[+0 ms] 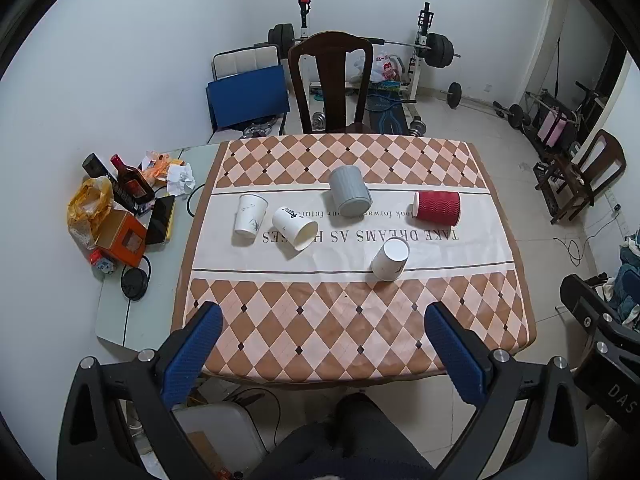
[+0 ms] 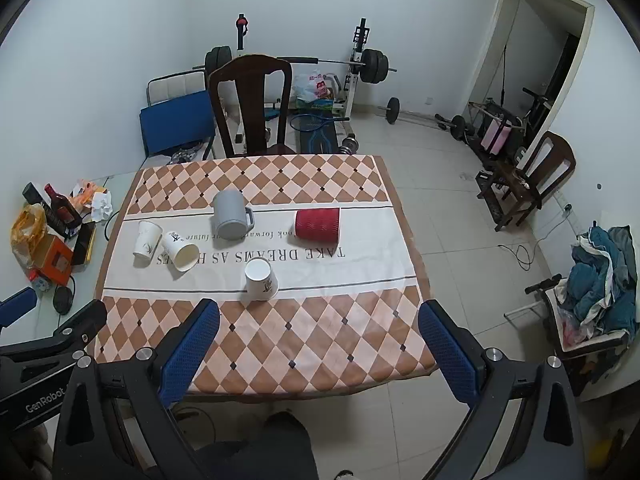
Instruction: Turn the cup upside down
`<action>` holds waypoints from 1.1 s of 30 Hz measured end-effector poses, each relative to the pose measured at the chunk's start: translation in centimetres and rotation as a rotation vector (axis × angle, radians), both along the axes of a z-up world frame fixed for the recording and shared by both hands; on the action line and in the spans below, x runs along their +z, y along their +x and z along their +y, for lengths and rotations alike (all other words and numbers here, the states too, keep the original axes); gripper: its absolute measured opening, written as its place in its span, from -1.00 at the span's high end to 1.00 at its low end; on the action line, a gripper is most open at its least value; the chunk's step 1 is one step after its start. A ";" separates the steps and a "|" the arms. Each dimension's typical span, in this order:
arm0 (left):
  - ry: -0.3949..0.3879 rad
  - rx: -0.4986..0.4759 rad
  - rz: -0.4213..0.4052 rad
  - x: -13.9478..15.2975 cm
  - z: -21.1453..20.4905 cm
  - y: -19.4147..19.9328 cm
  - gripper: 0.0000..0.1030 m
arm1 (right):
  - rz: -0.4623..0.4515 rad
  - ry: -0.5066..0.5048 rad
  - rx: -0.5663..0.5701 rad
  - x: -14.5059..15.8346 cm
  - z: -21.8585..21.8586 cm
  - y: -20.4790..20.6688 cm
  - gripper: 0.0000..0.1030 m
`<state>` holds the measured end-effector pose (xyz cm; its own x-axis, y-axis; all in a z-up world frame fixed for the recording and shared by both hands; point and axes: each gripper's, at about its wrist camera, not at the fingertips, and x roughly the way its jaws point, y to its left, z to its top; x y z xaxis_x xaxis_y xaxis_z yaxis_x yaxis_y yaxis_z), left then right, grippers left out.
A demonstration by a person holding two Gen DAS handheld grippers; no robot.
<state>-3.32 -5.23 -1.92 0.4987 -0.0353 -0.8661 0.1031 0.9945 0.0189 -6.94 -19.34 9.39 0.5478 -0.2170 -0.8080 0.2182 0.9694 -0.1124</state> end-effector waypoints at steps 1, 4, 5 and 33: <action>0.003 -0.001 0.000 0.0 0.0 0.0 -1.00 | 0.001 0.002 0.001 0.0 0.1 0.1 -0.96; 0.009 0.002 0.001 0.1 0.1 -0.1 -1.00 | 0.001 0.004 0.001 0.0 0.1 0.1 -0.96; 0.010 0.003 0.001 0.1 0.2 -0.1 -1.00 | 0.002 0.002 0.003 0.1 0.2 0.1 -0.96; 0.001 0.015 -0.004 0.8 1.1 -0.3 -1.00 | 0.019 0.022 0.030 -0.6 0.7 0.4 -0.96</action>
<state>-3.58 -4.18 -1.10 0.5030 -0.0264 -0.8639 0.0878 0.9959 0.0207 -6.49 -18.64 8.76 0.5382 -0.1828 -0.8227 0.1871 0.9777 -0.0949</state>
